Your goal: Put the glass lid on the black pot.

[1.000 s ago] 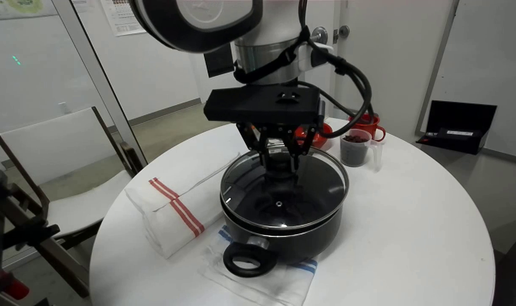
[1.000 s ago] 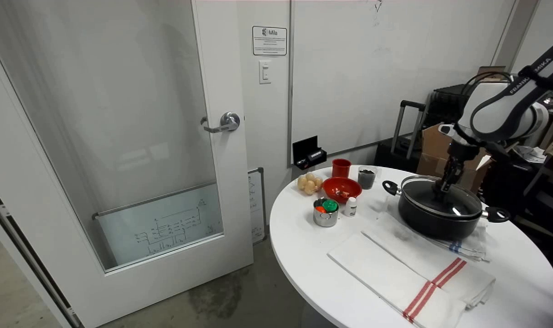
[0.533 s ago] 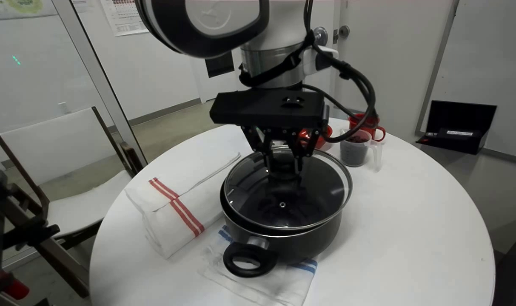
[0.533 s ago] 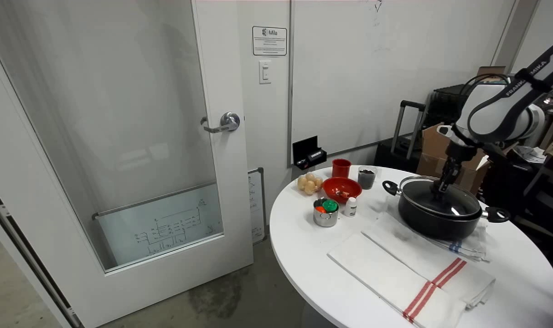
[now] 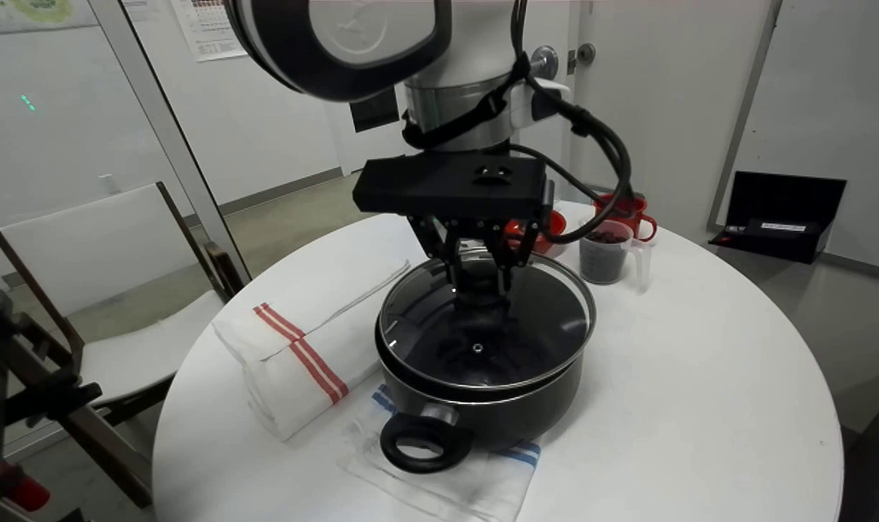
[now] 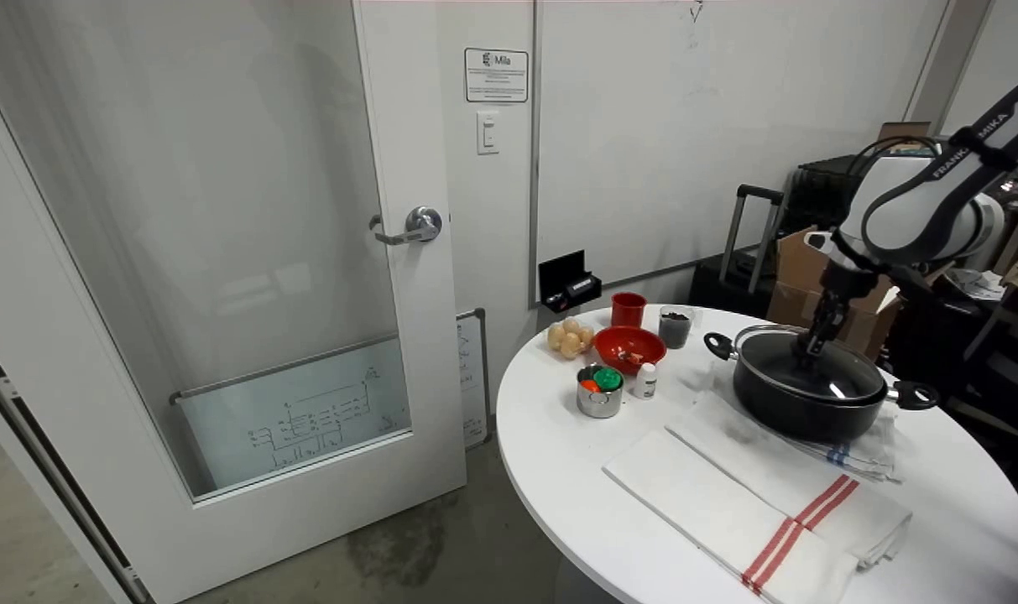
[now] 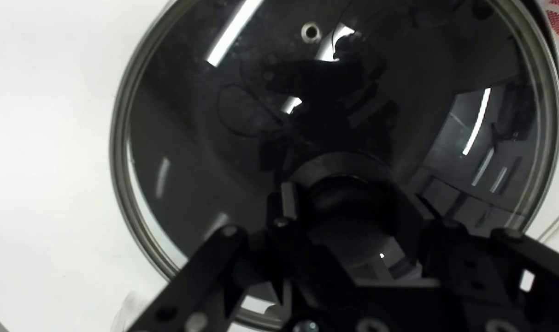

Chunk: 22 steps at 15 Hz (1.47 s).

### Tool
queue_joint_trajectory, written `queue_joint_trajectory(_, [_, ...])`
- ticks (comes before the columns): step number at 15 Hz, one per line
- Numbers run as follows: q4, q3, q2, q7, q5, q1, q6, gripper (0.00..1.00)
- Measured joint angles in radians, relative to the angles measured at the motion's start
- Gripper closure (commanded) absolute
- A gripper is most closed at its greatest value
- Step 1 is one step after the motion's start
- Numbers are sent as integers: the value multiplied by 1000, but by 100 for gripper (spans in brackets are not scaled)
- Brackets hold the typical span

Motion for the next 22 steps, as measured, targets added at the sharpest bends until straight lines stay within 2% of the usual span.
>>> queue_joint_trajectory(22, [-112,9,-47,0,-1,-26,99,74])
